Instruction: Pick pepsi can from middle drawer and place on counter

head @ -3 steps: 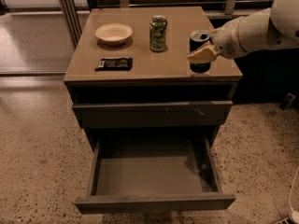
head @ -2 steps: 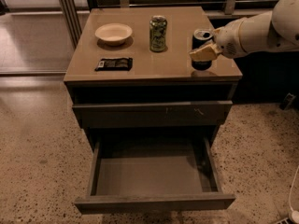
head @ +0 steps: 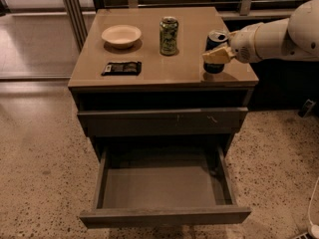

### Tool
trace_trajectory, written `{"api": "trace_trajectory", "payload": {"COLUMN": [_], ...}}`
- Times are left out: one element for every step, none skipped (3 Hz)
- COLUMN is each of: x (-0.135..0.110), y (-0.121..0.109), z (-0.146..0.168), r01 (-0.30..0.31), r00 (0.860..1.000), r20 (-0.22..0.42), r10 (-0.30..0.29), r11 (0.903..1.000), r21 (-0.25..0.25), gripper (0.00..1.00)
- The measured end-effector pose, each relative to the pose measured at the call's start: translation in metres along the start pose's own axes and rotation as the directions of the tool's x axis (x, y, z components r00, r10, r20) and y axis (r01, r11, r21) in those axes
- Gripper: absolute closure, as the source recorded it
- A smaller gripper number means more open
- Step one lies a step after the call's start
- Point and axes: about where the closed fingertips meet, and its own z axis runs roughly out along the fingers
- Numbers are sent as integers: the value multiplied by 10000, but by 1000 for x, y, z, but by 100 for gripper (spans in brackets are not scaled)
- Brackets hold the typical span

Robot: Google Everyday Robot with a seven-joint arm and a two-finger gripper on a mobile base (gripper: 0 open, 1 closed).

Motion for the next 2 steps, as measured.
{"api": "trace_trajectory", "payload": {"x": [6, 11], "y": [-5, -9], "z": [4, 6], "r01": [-541, -1072], "r00": [9985, 9942], "r20": [31, -68], "r10": [540, 1073], "r11": [9985, 9942], "r21": [53, 71], "gripper": [100, 100]}}
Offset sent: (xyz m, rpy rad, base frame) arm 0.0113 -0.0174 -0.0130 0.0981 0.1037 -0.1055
